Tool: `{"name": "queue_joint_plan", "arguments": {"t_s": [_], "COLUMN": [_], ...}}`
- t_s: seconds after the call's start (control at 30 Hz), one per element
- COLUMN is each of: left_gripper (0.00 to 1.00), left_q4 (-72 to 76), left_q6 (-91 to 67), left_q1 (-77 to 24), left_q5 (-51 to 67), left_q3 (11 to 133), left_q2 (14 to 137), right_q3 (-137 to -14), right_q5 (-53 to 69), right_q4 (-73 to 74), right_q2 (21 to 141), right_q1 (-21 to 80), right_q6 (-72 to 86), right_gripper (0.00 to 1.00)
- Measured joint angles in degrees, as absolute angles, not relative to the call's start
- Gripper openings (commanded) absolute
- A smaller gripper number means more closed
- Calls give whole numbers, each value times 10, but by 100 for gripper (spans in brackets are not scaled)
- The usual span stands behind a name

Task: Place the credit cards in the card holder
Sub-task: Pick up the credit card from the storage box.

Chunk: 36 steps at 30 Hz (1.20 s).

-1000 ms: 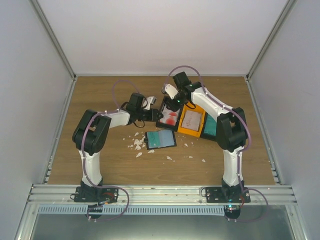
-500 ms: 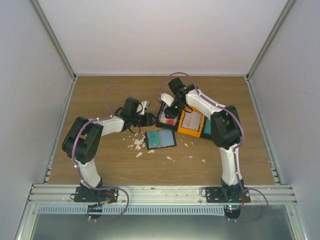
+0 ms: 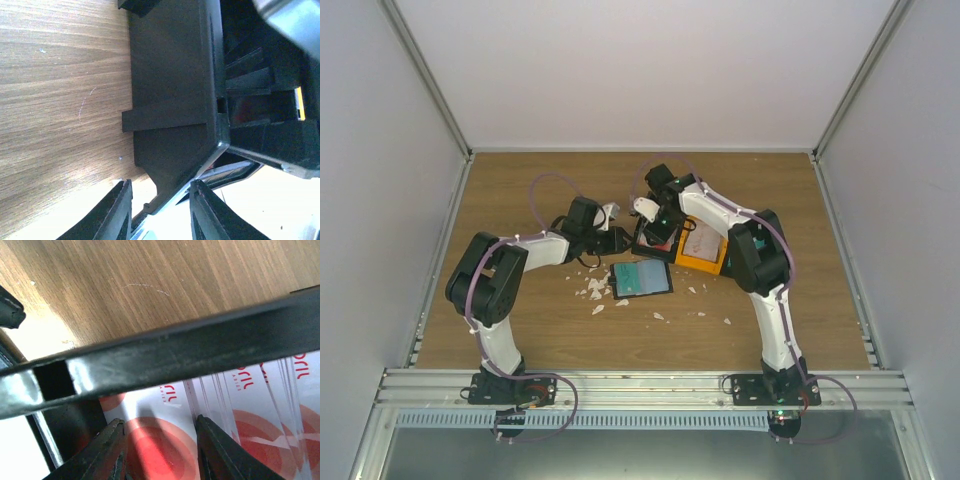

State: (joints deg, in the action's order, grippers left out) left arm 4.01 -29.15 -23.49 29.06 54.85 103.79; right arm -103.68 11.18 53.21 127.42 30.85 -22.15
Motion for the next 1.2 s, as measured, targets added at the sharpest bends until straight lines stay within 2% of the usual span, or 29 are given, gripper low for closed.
{"name": "queue_joint_plan", "arguments": {"t_s": [0.27, 1.2], "left_gripper": [33, 33], "left_q4": [38, 46], "left_q6": [-291, -300], "left_q1": [-235, -236], "left_q5": [291, 280], "left_q3": [549, 556], "left_q2": [1044, 1058], "right_q3": [-1041, -955], "right_q5": [119, 158], "right_q4": [536, 542], "right_q2": [1274, 1185], "right_q1": [305, 325], "right_q6": [-218, -190], "right_gripper": [31, 33]}}
